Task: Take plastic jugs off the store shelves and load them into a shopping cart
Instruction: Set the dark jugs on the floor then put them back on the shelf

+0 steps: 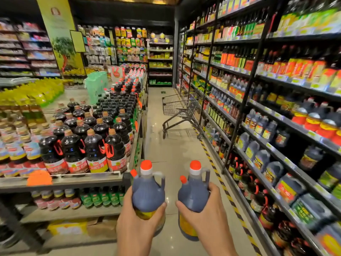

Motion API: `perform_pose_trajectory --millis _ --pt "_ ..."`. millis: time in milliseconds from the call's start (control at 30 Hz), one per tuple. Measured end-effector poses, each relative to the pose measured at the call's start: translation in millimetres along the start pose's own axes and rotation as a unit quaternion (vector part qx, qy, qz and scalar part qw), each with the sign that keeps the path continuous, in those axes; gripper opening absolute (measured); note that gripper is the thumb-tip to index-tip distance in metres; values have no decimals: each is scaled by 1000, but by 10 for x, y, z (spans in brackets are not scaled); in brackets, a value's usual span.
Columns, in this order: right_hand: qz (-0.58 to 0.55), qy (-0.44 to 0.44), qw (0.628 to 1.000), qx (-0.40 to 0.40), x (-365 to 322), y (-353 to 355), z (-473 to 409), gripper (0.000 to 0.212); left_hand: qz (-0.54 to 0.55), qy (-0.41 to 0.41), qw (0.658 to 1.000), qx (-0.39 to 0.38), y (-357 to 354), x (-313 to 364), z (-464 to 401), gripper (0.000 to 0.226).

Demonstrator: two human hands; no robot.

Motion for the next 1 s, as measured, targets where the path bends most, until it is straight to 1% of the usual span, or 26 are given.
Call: perform_pose_trajectory --millis 67,100,200,300,367,467,500,600,633,733,867,1000 --pt "6 -7 1000 18 -35 -95 -352 93 -20 15 1000 -4 -187 -106 -459 101" --pt "7 -10 999 29 -59 -139 -530 93 -16 20 1000 -11 -289 -144 -682 106" --pt "7 -33 998 61 -122 -290 -1110 93 6 12 999 -47 -619 -226 -1377 110" --pt "13 -52 995 81 -204 -406 -1703 97 24 2 996 -86 -965 -283 -2081 105" --pt "21 -64 992 108 -244 -406 -2096 99 29 2 993 -116 -1246 -268 -2508 108" --pt "24 -76 987 142 -226 -413 -2712 93 37 -7 988 -152 -1718 -303 -3164 116" --pt "31 -79 985 148 -198 -427 -2905 93 34 -6 986 -164 -1852 -341 -3332 113" --pt "35 -86 978 185 -91 -414 -3486 97 61 5 975 -215 -2356 -443 -3815 91" --pt "39 -87 976 194 -32 -403 -3706 98 62 5 973 -220 -2546 -506 -3998 91" --pt "41 -95 973 205 161 -380 -4391 100 65 4 973 -223 -3169 -662 -4567 104" --pt "37 -114 966 229 476 -278 -5379 97 67 10 969 -239 -4111 -866 -5248 92" --pt "31 -130 956 262 704 -29 -6361 96 58 1 962 -265 -5083 -893 -5857 94"
Point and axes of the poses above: each hand's wrist, its own z-axis away from the middle knuckle, its own y-axis out of the back of the hand, x = y × z, the point moved 7 cm from there along -z, towards the middle knuckle, and after that the axes turned 11 degrees about z, right-handed, at the moved point
